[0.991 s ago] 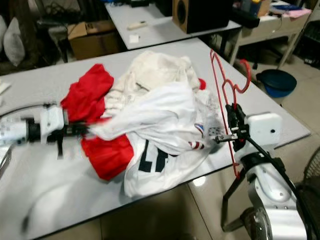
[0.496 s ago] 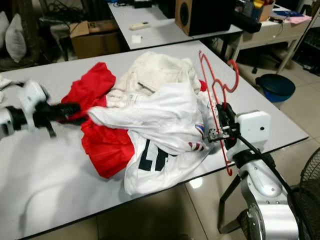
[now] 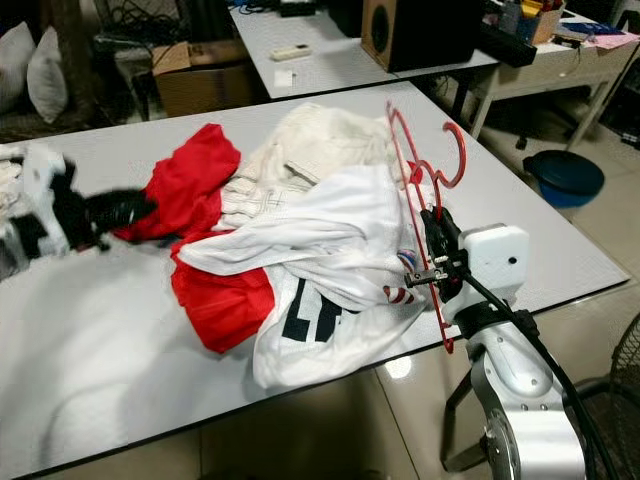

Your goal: Hang hanger

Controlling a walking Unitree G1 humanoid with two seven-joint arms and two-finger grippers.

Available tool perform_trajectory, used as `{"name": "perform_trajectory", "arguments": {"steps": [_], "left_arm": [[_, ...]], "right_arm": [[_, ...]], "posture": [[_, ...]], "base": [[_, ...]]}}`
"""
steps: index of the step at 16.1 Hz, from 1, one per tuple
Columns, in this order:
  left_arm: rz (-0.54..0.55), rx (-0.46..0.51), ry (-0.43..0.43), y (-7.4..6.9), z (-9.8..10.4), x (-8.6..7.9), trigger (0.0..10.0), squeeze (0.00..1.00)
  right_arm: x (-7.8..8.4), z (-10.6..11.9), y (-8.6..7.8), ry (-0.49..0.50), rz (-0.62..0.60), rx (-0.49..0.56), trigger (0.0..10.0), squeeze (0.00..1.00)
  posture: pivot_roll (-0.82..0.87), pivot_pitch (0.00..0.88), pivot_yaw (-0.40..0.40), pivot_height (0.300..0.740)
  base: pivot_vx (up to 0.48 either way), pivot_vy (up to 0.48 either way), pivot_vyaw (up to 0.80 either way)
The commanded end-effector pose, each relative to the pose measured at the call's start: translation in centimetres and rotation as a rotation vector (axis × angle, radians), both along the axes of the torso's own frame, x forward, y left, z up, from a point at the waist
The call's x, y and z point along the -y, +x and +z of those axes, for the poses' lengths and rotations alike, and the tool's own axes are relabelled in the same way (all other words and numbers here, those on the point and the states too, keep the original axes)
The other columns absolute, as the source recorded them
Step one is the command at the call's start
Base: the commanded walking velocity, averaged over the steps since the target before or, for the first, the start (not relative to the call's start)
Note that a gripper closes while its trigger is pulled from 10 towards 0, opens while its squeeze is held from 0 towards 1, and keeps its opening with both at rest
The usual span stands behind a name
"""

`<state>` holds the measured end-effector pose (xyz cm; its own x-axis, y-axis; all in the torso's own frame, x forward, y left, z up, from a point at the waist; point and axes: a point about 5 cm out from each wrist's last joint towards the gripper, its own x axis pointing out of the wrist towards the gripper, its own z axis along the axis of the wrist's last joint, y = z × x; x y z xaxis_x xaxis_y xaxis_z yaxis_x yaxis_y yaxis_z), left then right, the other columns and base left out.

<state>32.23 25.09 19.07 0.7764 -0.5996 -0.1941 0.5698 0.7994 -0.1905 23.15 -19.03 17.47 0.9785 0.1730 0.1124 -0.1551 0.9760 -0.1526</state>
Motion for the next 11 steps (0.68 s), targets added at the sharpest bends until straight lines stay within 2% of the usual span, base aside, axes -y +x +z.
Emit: {"name": "perform_trajectory", "arguments": {"steps": [1, 2, 3, 5, 6, 8, 10, 11], "left_arm": [[0.012, -0.083, -0.074, -0.2, -0.2, 0.6, 10.0, 1.0], [0.029, -0.173, -0.127, -0.6, -1.3, 1.2, 10.0, 1.0], [0.044, -0.209, -0.106, -1.5, -2.6, 0.8, 10.0, 1.0], [0.038, -0.217, -0.124, -2.3, -3.3, 0.8, 10.0, 1.0], [-0.004, -0.254, -0.148, -3.6, -3.9, 1.4, 10.0, 1.0], [-0.011, -0.282, -0.181, -4.4, -4.1, 1.7, 10.0, 1.0], [0.087, -0.327, -0.238, -4.8, -4.5, 0.8, 10.0, 1.0], [0.114, -0.339, -0.293, -5.0, -4.6, 0.5, 10.0, 1.0]], "right_arm": [[0.3, 0.2, 0.0, -0.012, -0.005, 0.012, 10.0, 0.0], [0.4, 0.0, -0.2, -0.027, -0.015, 0.012, 10.0, 0.0], [0.5, 0.0, -0.3, -0.013, -0.03, 0.015, 10.0, 0.0], [0.4, 0.0, -0.3, -0.006, -0.03, 0.016, 10.0, 0.0], [-0.1, 0.2, -0.1, 0.0, -0.01, 0.019, 10.0, 0.0], [-0.2, 0.6, 0.1, 0.002, 0.006, 0.027, 10.0, 0.0], [-0.3, 0.2, 0.3, 0.014, 0.018, 0.016, 10.0, 0.0], [-0.6, 0.2, 0.4, 0.02, 0.038, 0.013, 10.0, 0.0]], "posture": [[-0.02, 0.0, 0.104, 0.74], [-0.02, 0.0, 0.103, 0.74], [-0.02, 0.0, 0.105, 0.74], [-0.02, 0.0, 0.102, 0.74], [-0.02, 0.0, 0.103, 0.74], [-0.02, 0.0, 0.098, 0.74], [0.0, 0.0, 0.076, 0.74], [0.0, 0.0, 0.069, 0.74]], "base": [[0.0, 0.0, 0.0], [0.0, 0.0, 0.0], [0.0, 0.0, 0.0], [0.0, 0.0, 0.0], [0.0, 0.0, 0.0], [0.0, 0.0, 0.0], [0.0, 0.0, 0.0], [0.0, 0.0, 0.0]]}}
